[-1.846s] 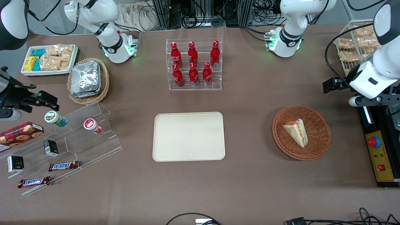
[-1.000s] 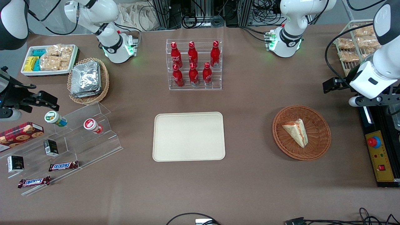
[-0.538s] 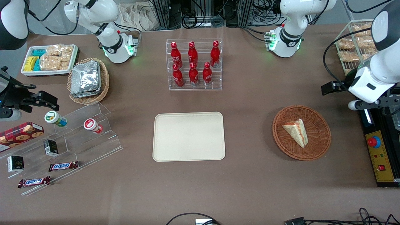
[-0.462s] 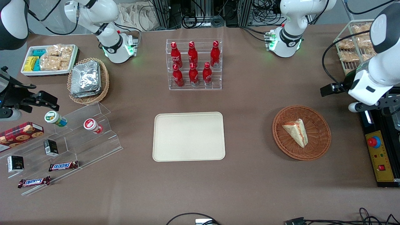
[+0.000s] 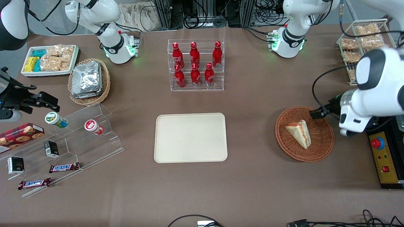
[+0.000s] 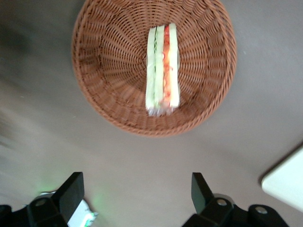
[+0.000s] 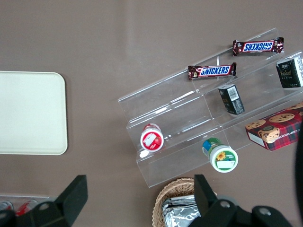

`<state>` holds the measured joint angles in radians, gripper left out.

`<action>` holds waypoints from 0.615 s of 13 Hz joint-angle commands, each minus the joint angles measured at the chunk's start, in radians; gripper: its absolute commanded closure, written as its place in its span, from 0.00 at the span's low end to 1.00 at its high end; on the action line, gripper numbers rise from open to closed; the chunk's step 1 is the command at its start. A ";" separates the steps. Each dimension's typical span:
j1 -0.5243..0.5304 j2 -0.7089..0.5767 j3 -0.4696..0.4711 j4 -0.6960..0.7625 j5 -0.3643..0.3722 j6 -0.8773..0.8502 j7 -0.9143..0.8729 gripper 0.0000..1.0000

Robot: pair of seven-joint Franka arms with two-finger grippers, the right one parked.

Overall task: Place sandwich from basket to tray
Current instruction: 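Lower the open left gripper onto the wrapped sandwich in the basket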

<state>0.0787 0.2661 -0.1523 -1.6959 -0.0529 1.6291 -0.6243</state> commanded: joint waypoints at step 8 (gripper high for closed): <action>-0.013 0.177 0.011 -0.202 -0.004 0.449 -0.052 0.00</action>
<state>0.0786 0.4458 -0.1522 -1.8572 -0.0533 2.0225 -0.6603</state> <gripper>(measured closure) 0.000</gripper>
